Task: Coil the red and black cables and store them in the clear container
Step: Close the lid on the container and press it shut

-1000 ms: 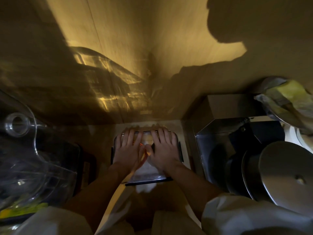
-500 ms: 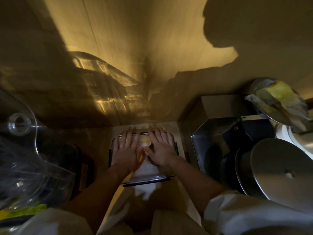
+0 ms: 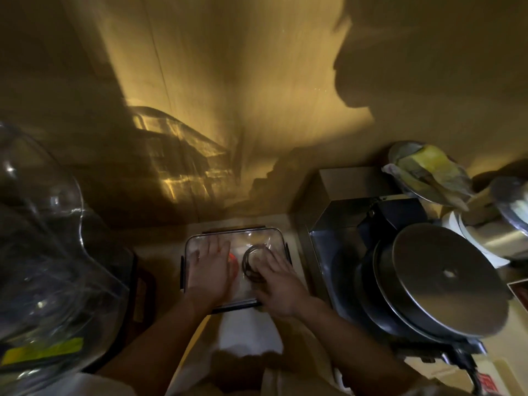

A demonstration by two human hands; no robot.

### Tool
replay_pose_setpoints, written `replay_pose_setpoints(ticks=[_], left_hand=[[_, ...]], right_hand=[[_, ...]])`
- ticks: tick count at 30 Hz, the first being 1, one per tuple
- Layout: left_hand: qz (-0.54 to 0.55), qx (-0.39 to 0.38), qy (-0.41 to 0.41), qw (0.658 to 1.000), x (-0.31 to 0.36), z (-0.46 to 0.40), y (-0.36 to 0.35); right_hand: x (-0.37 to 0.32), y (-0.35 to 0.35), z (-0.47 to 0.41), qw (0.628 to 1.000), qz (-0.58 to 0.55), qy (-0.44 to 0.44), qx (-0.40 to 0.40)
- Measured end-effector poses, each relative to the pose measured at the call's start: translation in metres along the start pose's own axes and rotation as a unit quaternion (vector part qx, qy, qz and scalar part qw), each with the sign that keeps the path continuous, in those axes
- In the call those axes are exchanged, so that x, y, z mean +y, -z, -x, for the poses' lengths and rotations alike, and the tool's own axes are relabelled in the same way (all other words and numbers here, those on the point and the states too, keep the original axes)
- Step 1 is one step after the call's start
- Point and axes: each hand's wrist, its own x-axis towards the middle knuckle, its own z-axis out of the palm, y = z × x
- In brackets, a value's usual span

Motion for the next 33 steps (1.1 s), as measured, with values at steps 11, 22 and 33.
replay_pose_setpoints(ticks=[11,22,33], left_hand=[[0.013,0.002,-0.044,0.999,-0.025,0.143,-0.04],[0.02,0.002,-0.027,0.999,-0.035,0.149,-0.045],[0.041,-0.028,-0.004,0.999,-0.031,0.132,-0.037]], right_hand=[[-0.022,-0.047,0.098,0.998,0.015,-0.052,0.02],[-0.027,-0.054,0.096,0.997,0.003,-0.054,0.063],[-0.042,-0.061,0.072,0.991,-0.007,-0.102,0.086]])
